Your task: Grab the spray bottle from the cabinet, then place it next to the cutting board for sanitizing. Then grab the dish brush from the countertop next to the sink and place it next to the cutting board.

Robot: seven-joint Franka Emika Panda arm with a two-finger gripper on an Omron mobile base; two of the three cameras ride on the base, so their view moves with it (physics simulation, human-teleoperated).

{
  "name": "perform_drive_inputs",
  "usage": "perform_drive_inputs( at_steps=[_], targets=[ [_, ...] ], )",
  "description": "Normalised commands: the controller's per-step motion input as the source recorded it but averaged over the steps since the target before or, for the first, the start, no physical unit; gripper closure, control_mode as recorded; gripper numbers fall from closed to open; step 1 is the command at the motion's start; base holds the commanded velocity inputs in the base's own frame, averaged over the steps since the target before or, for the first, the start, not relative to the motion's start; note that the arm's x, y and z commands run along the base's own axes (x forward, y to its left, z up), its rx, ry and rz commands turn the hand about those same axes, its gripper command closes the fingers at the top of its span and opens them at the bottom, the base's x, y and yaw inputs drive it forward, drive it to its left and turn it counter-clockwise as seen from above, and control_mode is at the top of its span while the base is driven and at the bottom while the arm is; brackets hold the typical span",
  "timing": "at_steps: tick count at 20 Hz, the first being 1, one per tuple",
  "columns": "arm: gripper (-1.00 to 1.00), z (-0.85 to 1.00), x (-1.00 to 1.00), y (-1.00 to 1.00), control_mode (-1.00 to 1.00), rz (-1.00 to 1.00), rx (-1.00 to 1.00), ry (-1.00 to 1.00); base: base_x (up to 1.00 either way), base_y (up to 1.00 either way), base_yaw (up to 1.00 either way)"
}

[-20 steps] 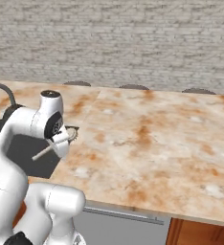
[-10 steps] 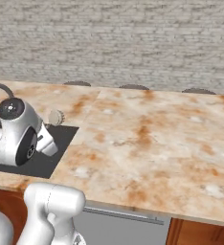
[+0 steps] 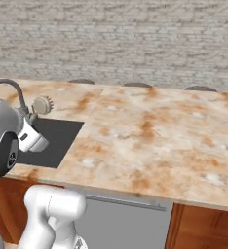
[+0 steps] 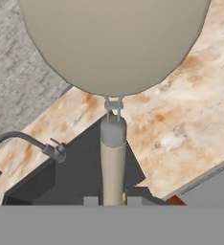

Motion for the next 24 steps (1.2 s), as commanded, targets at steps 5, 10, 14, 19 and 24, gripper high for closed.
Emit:
perform_drive_inputs(
  at_steps=[5, 10, 14, 19, 24],
  targets=[
    [1.00, 0.00, 0.00, 0.00, 1.00, 0.00, 0.00, 0.00, -1.00, -0.84, 0.00],
    [1.00, 0.00, 0.00, 0.00, 1.00, 0.00, 0.00, 0.00, -0.36, -1.00, 0.00],
    [1.00, 0.00, 0.00, 0.00, 1.00, 0.00, 0.00, 0.00, 0.00, -1.00, 0.00],
    [1.00, 0.00, 0.00, 0.00, 1.00, 0.00, 0.00, 0.00, 0.05, -1.00, 0.00],
    [1.00, 0.00, 0.00, 0.00, 1.00, 0.00, 0.00, 0.00, 0.28, -1.00, 0.03]
  ],
)
